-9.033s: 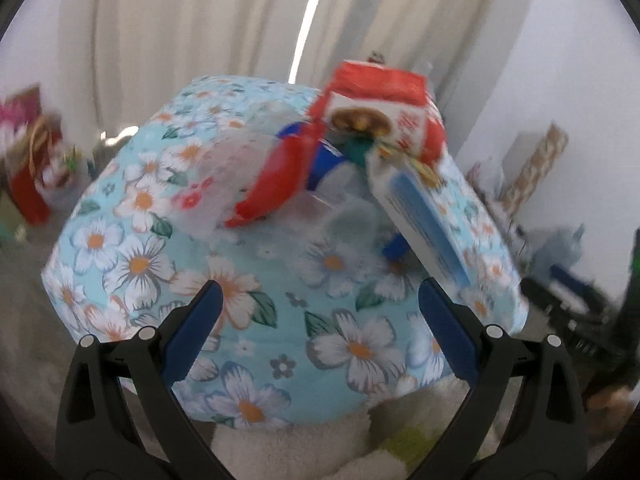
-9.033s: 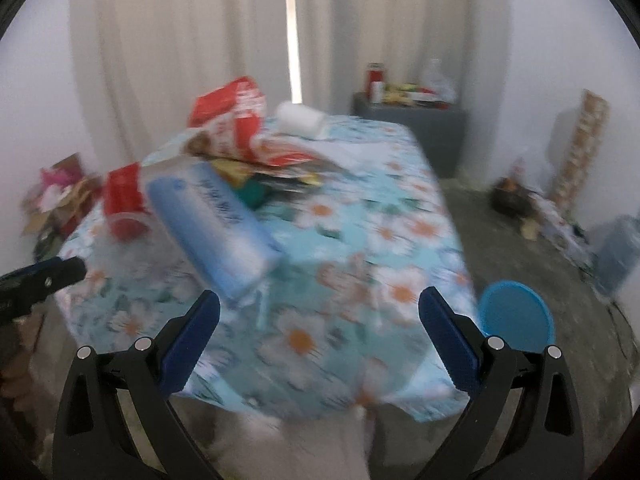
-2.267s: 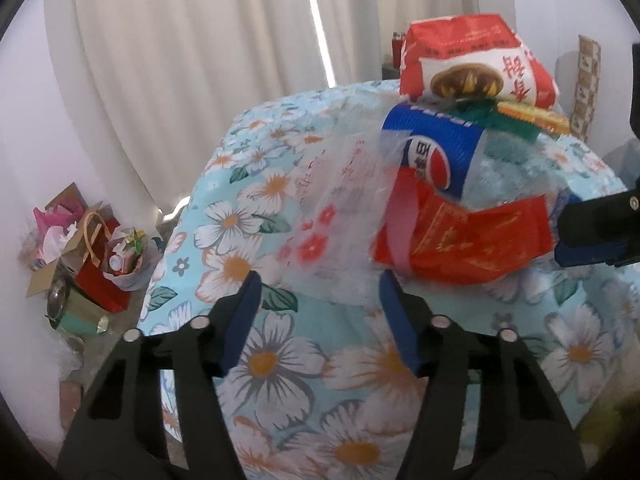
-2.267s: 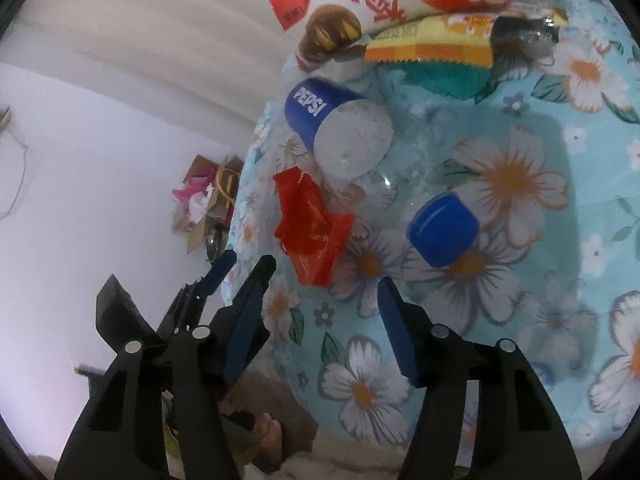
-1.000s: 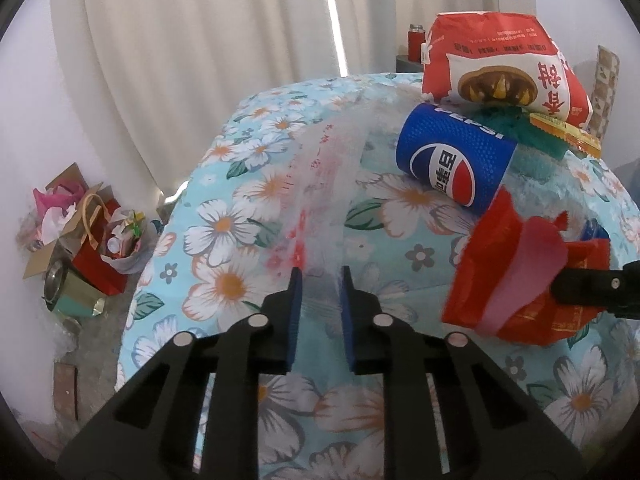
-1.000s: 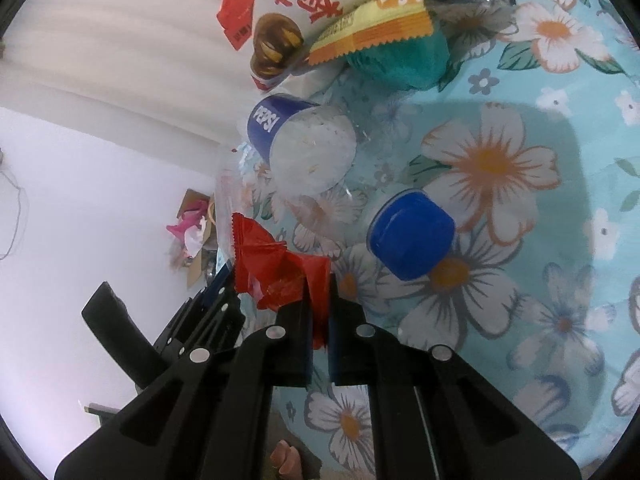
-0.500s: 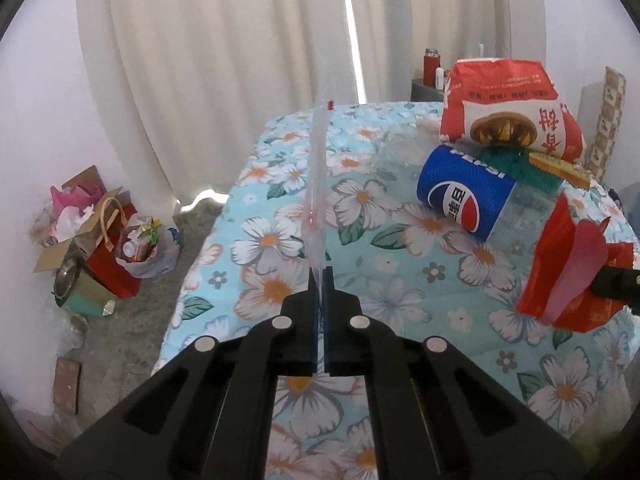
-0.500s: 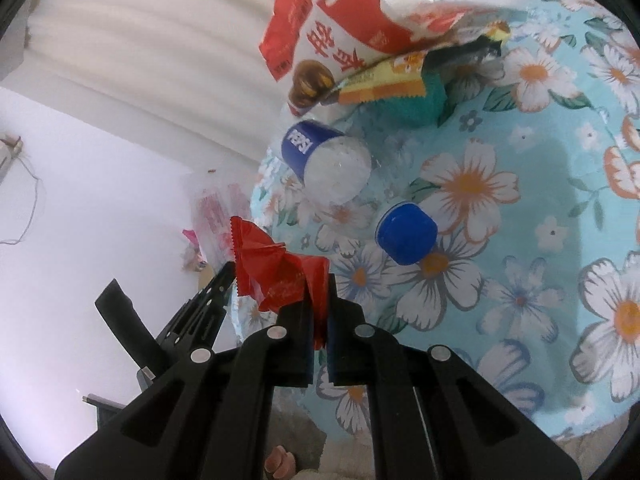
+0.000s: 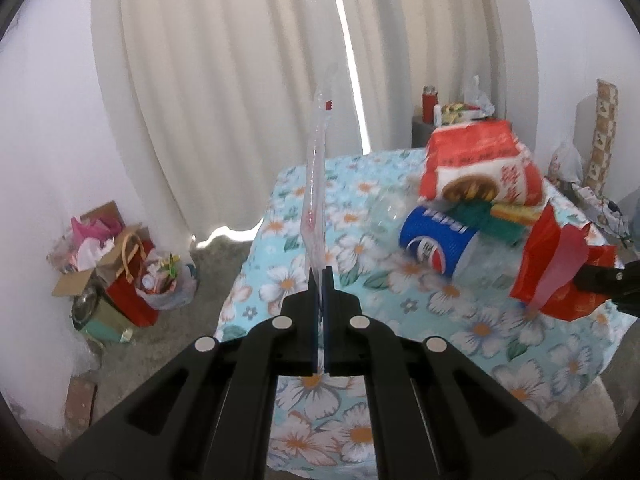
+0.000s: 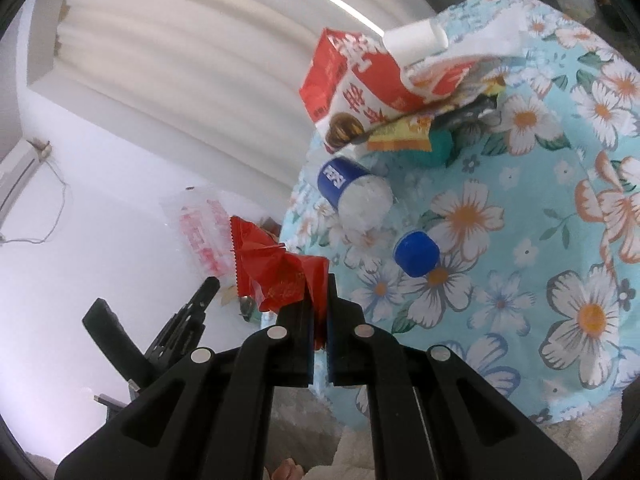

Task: Collect trash
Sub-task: 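Carry the wrapper and bag to the blue wastebasket and release both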

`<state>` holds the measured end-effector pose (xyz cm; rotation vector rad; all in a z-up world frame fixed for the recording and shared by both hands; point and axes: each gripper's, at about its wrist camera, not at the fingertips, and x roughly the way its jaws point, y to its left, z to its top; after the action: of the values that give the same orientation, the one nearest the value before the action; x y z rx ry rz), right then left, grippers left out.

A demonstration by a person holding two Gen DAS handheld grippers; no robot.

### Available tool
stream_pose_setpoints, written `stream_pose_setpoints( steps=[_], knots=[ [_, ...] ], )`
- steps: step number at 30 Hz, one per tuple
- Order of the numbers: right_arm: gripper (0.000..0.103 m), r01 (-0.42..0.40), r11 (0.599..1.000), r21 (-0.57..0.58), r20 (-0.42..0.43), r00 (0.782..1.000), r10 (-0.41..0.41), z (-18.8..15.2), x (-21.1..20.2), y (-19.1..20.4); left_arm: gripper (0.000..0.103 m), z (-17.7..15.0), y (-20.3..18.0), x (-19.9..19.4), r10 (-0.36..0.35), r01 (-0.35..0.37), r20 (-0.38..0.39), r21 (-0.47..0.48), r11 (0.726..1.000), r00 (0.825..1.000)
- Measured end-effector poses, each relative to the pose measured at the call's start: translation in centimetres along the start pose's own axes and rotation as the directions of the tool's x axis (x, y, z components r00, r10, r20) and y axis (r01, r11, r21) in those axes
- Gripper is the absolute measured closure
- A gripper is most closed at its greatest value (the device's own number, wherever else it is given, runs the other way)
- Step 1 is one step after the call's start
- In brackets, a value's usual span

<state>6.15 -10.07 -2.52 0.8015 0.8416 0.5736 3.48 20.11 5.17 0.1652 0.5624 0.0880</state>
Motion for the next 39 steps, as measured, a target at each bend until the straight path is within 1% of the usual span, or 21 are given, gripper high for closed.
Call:
stream_pose_setpoints(
  steps=[6, 12, 15, 17, 20, 21, 23, 28, 30, 32, 33, 34, 35, 36, 38, 39],
  knots=[
    [0.098, -0.015, 1.0, -0.003, 0.068, 0.998, 0.016, 0.4, -3.7, 0.2, 0.103, 2.2, -2.1, -2.2, -0.044, 0.041, 0.07, 0.037, 0.998, 0.997],
    [0.098, -0.018, 1.0, 0.006, 0.154, 0.988, 0.017, 0.7, -7.5, -0.3, 0.103, 4.4, -5.4, -3.4, -0.12, 0.111, 0.122, 0.078, 0.991, 0.985],
    [0.098, -0.01, 1.0, 0.019, 0.207, 0.978, 0.006, 1.3, -8.9, -1.1, 0.103, 5.6, -7.6, -4.0, -0.165, 0.15, 0.147, 0.11, 0.983, 0.975],
    [0.098, -0.008, 1.0, 0.03, 0.238, 0.971, 0.0, 1.5, -10.0, -1.6, 0.103, 6.4, -9.5, -4.3, -0.208, 0.188, 0.157, 0.135, 0.973, 0.965],
    [0.098, 0.003, 0.999, 0.054, 0.297, 0.955, -0.019, 1.9, -12.3, -2.9, 0.103, 7.3, -12.2, -4.6, -0.264, 0.235, 0.166, 0.174, 0.956, 0.95],
    [0.098, 0.006, 0.998, 0.062, 0.312, 0.95, -0.025, 2.0, -12.4, -3.5, 0.103, 7.5, -13.1, -4.6, -0.282, 0.25, 0.166, 0.187, 0.95, 0.945],
    [0.098, 0.015, 0.996, 0.085, 0.351, 0.936, -0.044, 2.3, -13.7, -4.5, 0.103, 8.2, -15.3, -4.6, -0.328, 0.29, 0.161, 0.217, 0.932, 0.931],
    [0.098, 0.031, 0.989, 0.143, 0.431, 0.898, -0.09, 2.7, -16.8, -7.0, 0.103, 9.7, -21.0, -4.5, -0.446, 0.4, 0.126, 0.278, 0.873, 0.886],
    [0.098, 0.041, 0.983, 0.177, 0.466, 0.877, -0.12, 2.9, -18.4, -8.4, 0.103, 10.1, -23.4, -4.4, -0.487, 0.439, 0.106, 0.301, 0.847, 0.867],
    [0.098, 0.049, 0.976, 0.211, 0.493, 0.857, -0.15, 3.0, -19.6, -9.8, 0.103, 10.7, -26.3, -4.1, -0.536, 0.486, 0.076, 0.328, 0.81, 0.841],
    [0.098, 0.053, 0.972, 0.227, 0.504, 0.848, -0.164, 3.0, -20.1, -10.4, 0.103, 10.8, -27.5, -3.9, -0.55, 0.501, 0.065, 0.336, 0.798, 0.833],
    [0.098, 0.057, 0.968, 0.244, 0.515, 0.838, -0.179, 3.0, -20.7, -11.1, 0.103, 11.0, -29.2, -3.7, -0.573, 0.524, 0.046, 0.348, 0.777, 0.818],
    [0.098, 0.062, 0.963, 0.262, 0.526, 0.827, -0.196, 3.1, -21.2, -11.9, 0.103, 11.2, -30.6, -3.5, -0.592, 0.544, 0.029, 0.358, 0.759, 0.806],
    [0.098, 0.068, 0.956, 0.287, 0.539, 0.813, -0.22, 3.1, -21.8, -12.9, 0.103, 11.2, -31.8, -3.4, -0.604, 0.558, 0.016, 0.364, 0.746, 0.797],
    [0.098, 0.086, 0.937, 0.338, 0.562, 0.781, -0.274, 3.0, -23.4, -15.0, 0.103, 11.3, -35.0, -2.6, -0.637, 0.6, -0.032, 0.376, 0.706, 0.77],
    [0.098, 0.095, 0.929, 0.358, 0.569, 0.766, -0.298, 2.8, -24.1, -15.8, 0.103, 11.3, -35.9, -2.2, -0.648, 0.616, -0.051, 0.377, 0.692, 0.76]
  ],
)
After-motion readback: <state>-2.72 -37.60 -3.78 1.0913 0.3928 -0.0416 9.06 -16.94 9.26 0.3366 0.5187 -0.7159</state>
